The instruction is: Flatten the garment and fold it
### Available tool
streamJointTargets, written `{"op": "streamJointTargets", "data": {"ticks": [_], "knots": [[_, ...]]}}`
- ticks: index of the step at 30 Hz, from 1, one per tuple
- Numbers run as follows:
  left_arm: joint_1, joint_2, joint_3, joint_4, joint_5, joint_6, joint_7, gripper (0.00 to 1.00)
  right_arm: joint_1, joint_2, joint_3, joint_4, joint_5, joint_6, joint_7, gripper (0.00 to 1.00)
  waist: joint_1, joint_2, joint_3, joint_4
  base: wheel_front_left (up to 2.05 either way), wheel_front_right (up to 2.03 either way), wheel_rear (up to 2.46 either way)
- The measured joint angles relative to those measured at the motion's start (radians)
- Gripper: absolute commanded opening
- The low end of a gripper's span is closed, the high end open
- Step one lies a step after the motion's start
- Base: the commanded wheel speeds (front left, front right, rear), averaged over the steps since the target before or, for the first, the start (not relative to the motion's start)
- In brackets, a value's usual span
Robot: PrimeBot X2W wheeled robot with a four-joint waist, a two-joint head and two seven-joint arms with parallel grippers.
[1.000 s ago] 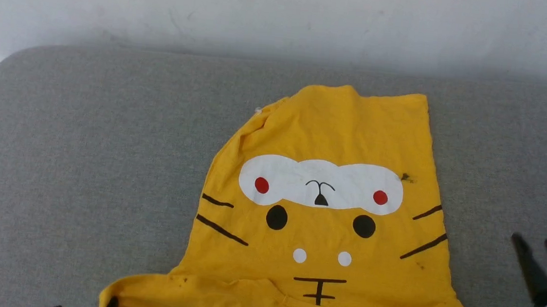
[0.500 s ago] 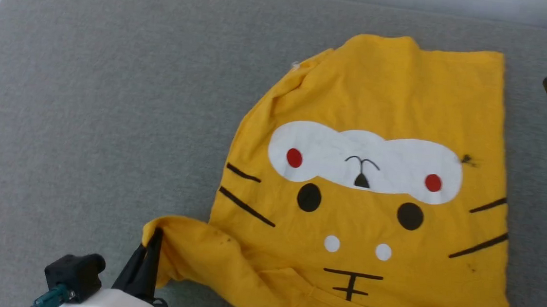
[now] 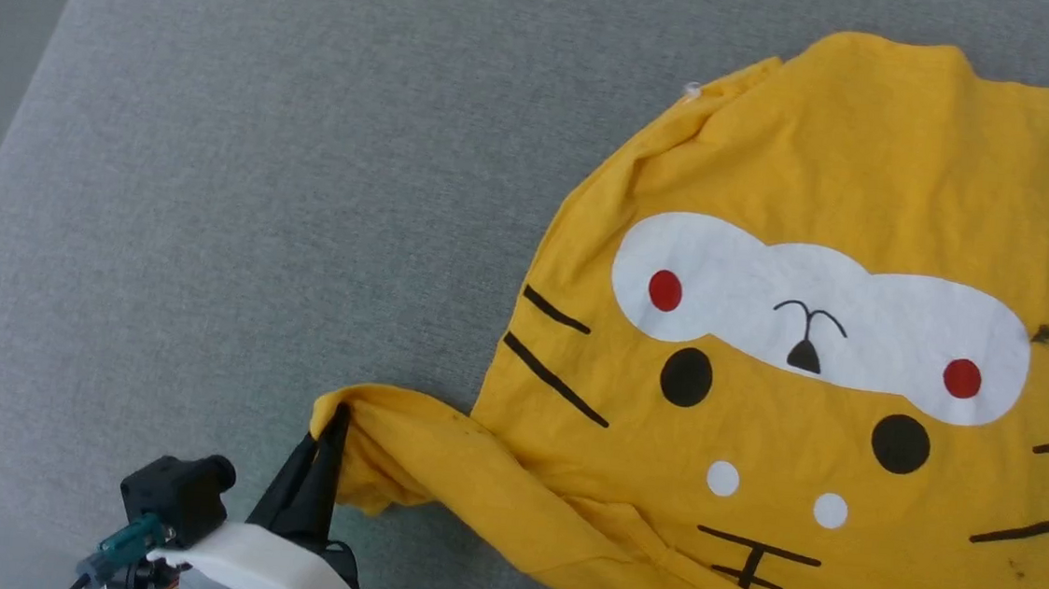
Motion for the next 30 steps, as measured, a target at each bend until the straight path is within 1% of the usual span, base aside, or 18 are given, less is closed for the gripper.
{"op": "streamJointTargets", "data": {"ticks": [1, 2, 3, 4, 7, 10, 12, 15, 17, 19, 22, 24, 27, 30], "knots": [[-0.005, 0.0, 0.0, 0.005, -0.001, -0.001, -0.001, 0.0, -0.011, -0.001, -0.005, 0.02, -0.01, 0.0, 0.021, 1.0, 0.0, 0.0, 0.002, 0.006, 0.0, 0.0, 0.0], [-0.009, 0.002, -0.001, 0.007, 0.0, -0.001, -0.006, 0.0, -0.023, -0.003, -0.007, 0.037, -0.017, 0.0, 0.047, 0.62, 0.0, 0.0, 0.004, 0.012, 0.0, 0.0, 0.0], [-0.011, 0.005, -0.001, 0.011, 0.002, -0.001, -0.007, 0.0, -0.035, -0.006, -0.009, 0.05, -0.023, 0.0, 0.069, 0.17, -0.0001, 0.0, 0.005, 0.016, 0.0, 0.0, 0.0], [-0.012, 0.007, 0.0, 0.014, 0.002, -0.001, -0.007, 0.0, -0.046, -0.007, -0.014, 0.063, -0.024, 0.0, 0.087, 0.0, -0.0001, 0.0, 0.006, 0.018, 0.0, 0.0, 0.0], [-0.014, 0.009, 0.003, 0.025, 0.004, -0.001, -0.02, 0.0, -0.06, 0.0, -0.04, 0.091, -0.018, 0.0, 0.127, 0.0, -0.0001, 0.0, 0.002, 0.015, 0.0, 0.0, 0.0], [-0.014, 0.011, 0.01, 0.035, 0.004, -0.001, -0.028, 0.0, -0.057, 0.01, -0.012, 0.08, -0.028, 0.0, 0.114, 0.0, 0.0001, 0.0, -0.008, 0.003, 0.0, 0.0, 0.0], [-0.014, 0.016, 0.014, 0.04, 0.004, -0.001, -0.031, 0.0, -0.043, 0.013, 0.011, 0.054, -0.025, 0.0, 0.09, 0.0, 0.0001, 0.0, -0.019, -0.004, 0.0, 0.0, 0.0], [-0.014, 0.025, 0.019, 0.045, 0.004, 0.0, -0.031, 0.0, -0.005, 0.009, 0.047, -0.026, 0.032, 0.0, 0.058, 0.0, 0.0002, 0.0, -0.046, -0.016, 0.0, 0.0, 0.0], [-0.01, 0.035, 0.026, 0.045, 0.004, 0.001, -0.03, 0.0, 0.028, -0.023, 0.091, -0.112, 0.069, 0.0, 0.05, 0.0, 0.0001, 0.0, -0.069, -0.025, 0.0, 0.0, 0.0], [0.0, 0.048, 0.032, 0.044, 0.004, 0.004, -0.026, 0.0, 0.077, -0.076, 0.118, -0.212, 0.128, 0.0, 0.05, 0.0, 0.0001, 0.0, -0.094, -0.035, 0.0, 0.0, 0.0], [0.033, 0.069, 0.043, 0.043, 0.021, 0.032, -0.017, 0.0, 0.197, -0.15, 0.125, -0.348, 0.24, 0.0, 0.086, 0.0, 0.0, 0.0, -0.137, -0.054, 0.0, 0.0, 0.0], [0.062, 0.081, 0.056, 0.036, 0.022, 0.049, -0.012, 0.0, 0.3, -0.201, 0.136, -0.437, 0.272, 0.0, 0.113, 0.0, -0.0001, 0.0, -0.166, -0.071, 0.0, 0.0, 0.0], [0.099, 0.095, 0.066, 0.018, 0.022, 0.065, 0.0, 0.0, 0.481, -0.257, 0.111, -0.564, 0.297, 0.0, 0.134, 0.0, -0.0001, 0.0, -0.201, -0.107, 0.0, 0.0, 0.0], [0.126, 0.109, 0.076, 0.003, 0.023, 0.079, 0.016, 0.0, 0.694, -0.277, 0.044, -0.666, 0.302, 0.0, 0.164, 0.0, -0.0002, 0.0, -0.23, -0.151, 0.0, 0.0, 0.0]]}}
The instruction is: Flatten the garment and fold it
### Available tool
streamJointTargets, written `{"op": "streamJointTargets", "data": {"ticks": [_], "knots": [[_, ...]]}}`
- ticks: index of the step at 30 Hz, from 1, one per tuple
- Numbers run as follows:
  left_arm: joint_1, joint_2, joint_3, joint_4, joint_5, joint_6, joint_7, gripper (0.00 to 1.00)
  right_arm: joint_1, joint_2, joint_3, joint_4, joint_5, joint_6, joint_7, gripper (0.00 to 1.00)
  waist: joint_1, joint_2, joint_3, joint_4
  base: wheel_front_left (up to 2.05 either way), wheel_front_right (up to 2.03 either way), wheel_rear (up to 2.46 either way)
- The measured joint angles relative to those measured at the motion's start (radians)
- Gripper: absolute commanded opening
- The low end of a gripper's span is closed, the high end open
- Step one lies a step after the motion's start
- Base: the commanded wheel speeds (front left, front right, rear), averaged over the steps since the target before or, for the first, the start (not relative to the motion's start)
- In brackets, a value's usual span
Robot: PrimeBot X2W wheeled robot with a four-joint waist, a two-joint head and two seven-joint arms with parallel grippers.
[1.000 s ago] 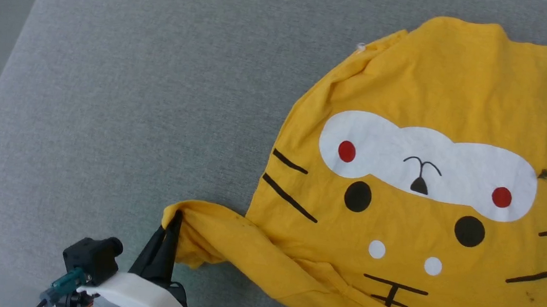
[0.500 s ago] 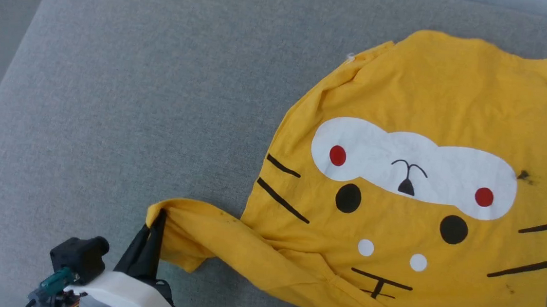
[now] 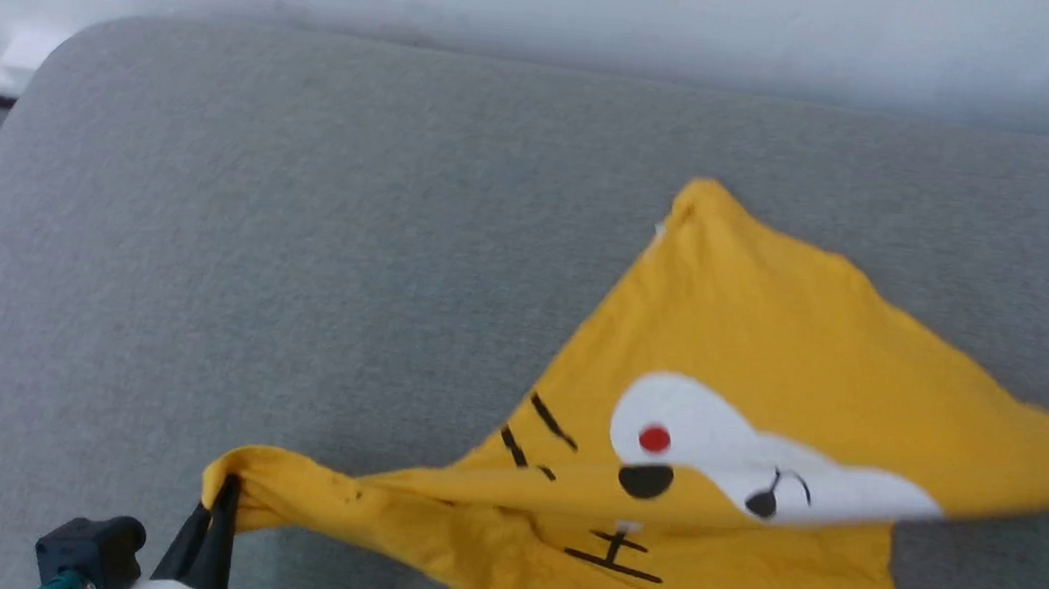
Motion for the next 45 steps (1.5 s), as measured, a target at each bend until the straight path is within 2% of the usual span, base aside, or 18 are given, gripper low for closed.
{"op": "streamJointTargets", "data": {"ticks": [4, 8, 12, 13, 14, 18, 22, 27, 31, 34, 42, 45], "knots": [[0.021, 0.009, 0.011, -0.014, 0.0, 0.013, 0.015, 0.0, 0.276, 0.041, -0.131, -0.085, -0.007, 0.0, 0.025, 0.0, 0.0, 0.0001, -0.03, -0.06, 0.0, 0.0, 0.0], [0.029, 0.013, 0.014, -0.02, 0.0, 0.019, 0.02, 0.0, 0.513, 0.179, -0.263, -0.14, -0.01, 0.0, 0.027, 0.0, 0.0, 0.0, -0.055, -0.111, 0.0, 0.0, 0.0], [0.038, 0.016, 0.019, -0.024, -0.001, 0.028, 0.023, 0.0, 0.64, 0.321, -0.348, -0.188, -0.018, 0.0, 0.035, 0.02, 0.0001, -0.0002, -0.07, -0.153, 0.0, 0.0, 0.0], [0.038, 0.016, 0.02, -0.025, -0.001, 0.028, 0.023, 0.0, 0.652, 0.35, -0.363, -0.2, -0.019, 0.0, 0.034, 0.49, 0.0001, -0.0002, -0.071, -0.163, 0.0, 0.0, 0.0], [0.039, 0.016, 0.021, -0.026, -0.002, 0.028, 0.023, 0.0, 0.658, 0.374, -0.374, -0.214, -0.019, 0.0, 0.029, 1.0, 0.0, -0.0002, -0.072, -0.171, 0.0, 0.0, 0.0], [0.039, 0.016, 0.025, -0.03, -0.003, 0.037, 0.024, 0.0, 0.627, 0.438, -0.399, -0.272, -0.012, 0.0, -0.058, 1.0, 0.0002, -0.0002, -0.068, -0.198, 0.0, 0.0, 0.0], [0.042, 0.017, 0.036, -0.042, -0.004, 0.049, 0.025, 0.0, 0.485, 0.411, -0.368, -0.277, -0.076, 0.0, -0.234, 1.0, 0.0002, -0.0001, -0.055, -0.218, 0.0, 0.0, 0.0], [0.025, 0.017, 0.028, -0.053, -0.004, 0.049, 0.033, 0.0, 0.229, 0.359, -0.171, -0.157, -0.126, 0.0, -0.392, 1.0, 0.0004, -0.0002, -0.023, -0.225, 0.0, 0.0, 0.0], [-0.009, 0.015, 0.01, -0.054, -0.003, 0.044, 0.04, 0.0, 0.077, 0.34, 0.035, -0.025, -0.127, 0.0, -0.409, 1.0, 0.0005, -0.0002, -0.003, -0.212, 0.0, 0.0, 0.0], [-0.035, 0.011, 0.0, -0.052, -0.003, 0.043, 0.04, 0.0, -0.02, 0.336, 0.148, 0.065, -0.114, 0.0, -0.404, 1.0, 0.0004, -0.0002, 0.008, -0.192, 0.0, 0.0, 0.0], [-0.081, -0.014, -0.026, -0.025, -0.005, 0.026, 0.031, 0.0, -0.237, 0.33, 0.351, 0.274, -0.079, 0.0, -0.362, 1.0, 0.0004, -0.0001, 0.044, -0.138, 0.0, 0.0, 0.0], [-0.092, -0.02, -0.034, -0.011, -0.012, 0.023, 0.028, 0.0, -0.29, 0.321, 0.404, 0.334, -0.051, -0.001, -0.299, 1.0, 0.0003, -0.0002, 0.052, -0.121, 0.0, 0.0, 0.0]]}}
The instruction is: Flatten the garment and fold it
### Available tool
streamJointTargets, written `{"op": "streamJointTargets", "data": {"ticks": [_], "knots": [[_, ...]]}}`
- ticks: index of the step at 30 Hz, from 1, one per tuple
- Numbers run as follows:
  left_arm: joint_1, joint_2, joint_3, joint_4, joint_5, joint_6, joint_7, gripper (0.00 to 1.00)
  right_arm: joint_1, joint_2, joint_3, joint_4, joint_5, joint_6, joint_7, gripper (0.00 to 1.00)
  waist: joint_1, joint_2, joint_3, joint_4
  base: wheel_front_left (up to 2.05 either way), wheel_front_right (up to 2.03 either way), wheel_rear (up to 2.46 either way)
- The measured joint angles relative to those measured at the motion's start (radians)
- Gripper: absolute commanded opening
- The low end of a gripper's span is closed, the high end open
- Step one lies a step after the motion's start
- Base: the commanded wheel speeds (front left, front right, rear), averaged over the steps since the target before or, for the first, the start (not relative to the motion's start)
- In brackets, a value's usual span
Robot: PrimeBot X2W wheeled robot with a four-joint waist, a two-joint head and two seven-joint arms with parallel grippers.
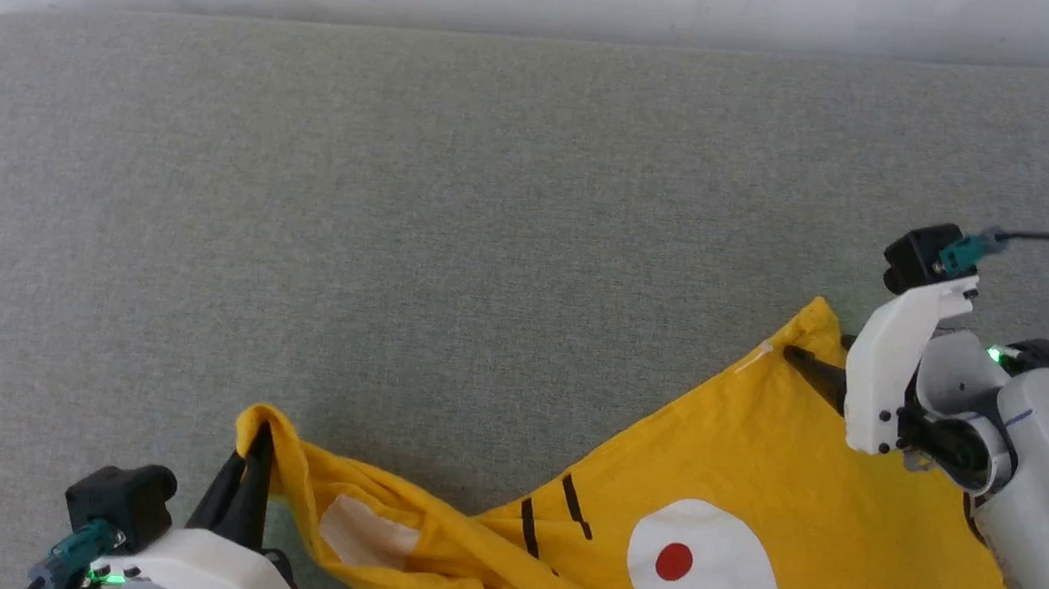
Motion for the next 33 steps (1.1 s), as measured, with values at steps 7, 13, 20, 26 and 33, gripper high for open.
{"op": "streamJointTargets", "data": {"ticks": [7, 13, 20, 26, 33], "knots": [[-0.001, -0.007, -0.003, 0.026, -0.01, -0.006, -0.007, 0.0, -0.062, -0.031, 0.093, 0.001, 0.141, -0.004, 0.258, 0.0, -0.0002, 0.0, -0.004, 0.015, 0.0, 0.0, 0.0], [-0.003, 0.011, 0.0, 0.038, -0.018, -0.015, 0.003, 0.0, -0.051, -0.053, 0.151, -0.077, 0.153, -0.002, 0.291, 0.0, 0.0, 0.0, -0.022, 0.003, 0.0, 0.0, 0.0], [-0.14, 0.111, 0.057, 0.015, -0.002, -0.043, 0.026, 0.0, -0.029, -0.112, 0.058, -0.205, 0.146, 0.0, 0.126, 0.0, 0.0, 0.0, -0.072, -0.008, 0.0, 0.0, 0.0], [-0.422, 0.188, 0.065, 0.059, 0.01, -0.122, 0.083, 0.0, -0.102, -0.126, -0.069, -0.232, 0.104, 0.001, 0.056, 0.0, 0.0, 0.0001, -0.101, -0.041, 0.0, 0.0, 0.0], [-0.858, 0.213, 0.025, 0.334, 0.043, -0.242, 0.078, 0.0, -0.288, -0.114, -0.157, -0.189, 0.023, 0.002, -0.057, 0.0, 0.0001, 0.0001, -0.067, -0.077, 0.0, 0.0, 0.0]]}}
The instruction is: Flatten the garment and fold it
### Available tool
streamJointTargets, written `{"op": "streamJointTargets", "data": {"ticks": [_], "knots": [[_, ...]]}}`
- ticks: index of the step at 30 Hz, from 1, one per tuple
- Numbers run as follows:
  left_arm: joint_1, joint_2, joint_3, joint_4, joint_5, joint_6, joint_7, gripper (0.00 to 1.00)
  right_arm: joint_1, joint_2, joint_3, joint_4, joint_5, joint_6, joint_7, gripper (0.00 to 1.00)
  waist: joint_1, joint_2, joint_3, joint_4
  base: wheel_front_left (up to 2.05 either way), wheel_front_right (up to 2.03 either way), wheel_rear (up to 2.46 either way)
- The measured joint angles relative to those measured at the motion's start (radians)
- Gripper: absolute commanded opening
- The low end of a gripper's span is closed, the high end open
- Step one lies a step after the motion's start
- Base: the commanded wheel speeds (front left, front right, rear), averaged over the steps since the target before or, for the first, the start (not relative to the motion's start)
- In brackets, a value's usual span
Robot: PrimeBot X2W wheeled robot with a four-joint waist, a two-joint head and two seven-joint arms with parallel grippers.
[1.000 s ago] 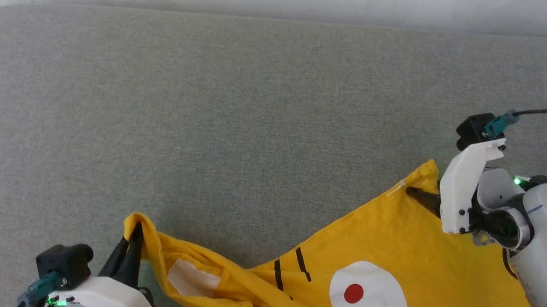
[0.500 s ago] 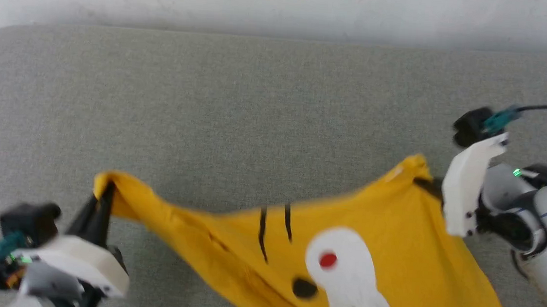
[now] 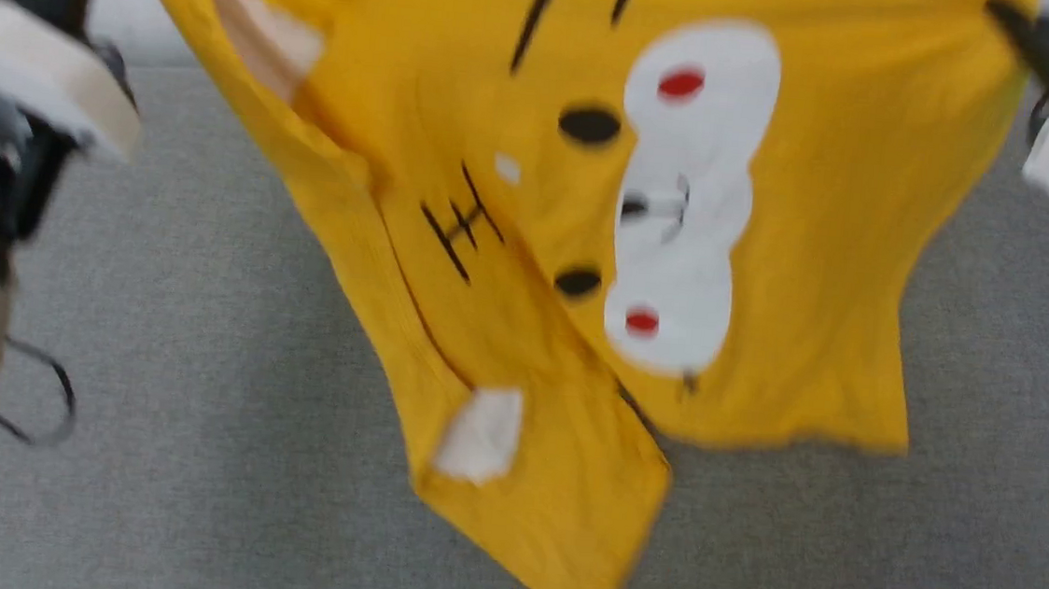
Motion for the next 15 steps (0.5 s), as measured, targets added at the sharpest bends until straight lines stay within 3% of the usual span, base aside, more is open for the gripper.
{"op": "streamJointTargets", "data": {"ticks": [4, 9, 15], "knots": [[-0.237, 0.013, -0.021, 0.14, 0.067, -0.034, -0.06, 0.0, -0.152, 0.018, -0.04, 0.045, -0.065, 0.001, -0.133, 0.0, 0.0, 0.0, 0.045, -0.017, 0.0, 0.0, 0.0], [-0.484, 0.012, -0.029, 0.275, 0.111, -0.046, -0.133, 0.0, -0.323, 0.036, -0.059, 0.097, -0.148, 0.002, -0.296, 0.0, 0.0001, 0.0, 0.11, -0.038, 0.0, 0.0, 0.0], [-0.651, 0.011, -0.048, 0.386, 0.146, -0.063, -0.198, 0.0, -0.434, 0.065, -0.053, 0.164, -0.196, 0.002, -0.425, 0.0, 0.0002, 0.0, 0.189, -0.057, 0.0, 0.0, 0.0]]}}
